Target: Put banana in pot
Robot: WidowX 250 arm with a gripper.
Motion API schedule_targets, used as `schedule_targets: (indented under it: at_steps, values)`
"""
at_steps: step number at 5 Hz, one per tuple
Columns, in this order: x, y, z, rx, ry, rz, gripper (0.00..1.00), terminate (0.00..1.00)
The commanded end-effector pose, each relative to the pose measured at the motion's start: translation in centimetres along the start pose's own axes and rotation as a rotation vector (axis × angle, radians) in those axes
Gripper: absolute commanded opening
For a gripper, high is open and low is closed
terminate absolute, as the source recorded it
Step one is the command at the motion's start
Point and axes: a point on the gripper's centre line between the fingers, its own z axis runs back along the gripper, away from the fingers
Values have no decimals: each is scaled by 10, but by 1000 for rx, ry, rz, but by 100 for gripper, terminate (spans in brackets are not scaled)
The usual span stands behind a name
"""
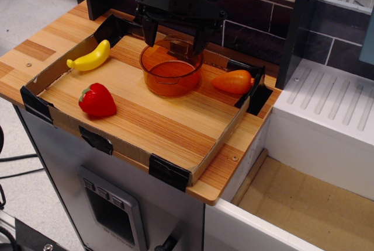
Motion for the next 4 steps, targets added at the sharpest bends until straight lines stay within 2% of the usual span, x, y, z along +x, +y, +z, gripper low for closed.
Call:
schedule_targets:
  at_steps: [1,2,3,4]
  values:
    - [0,0,0,0,0,0,100,0]
    - [-5,5,17,-98,3,-152,100,0]
    - [-10,10,29,-163,-51,-200,100,0]
    - [-9,16,38,-208,-10,-247,100,0]
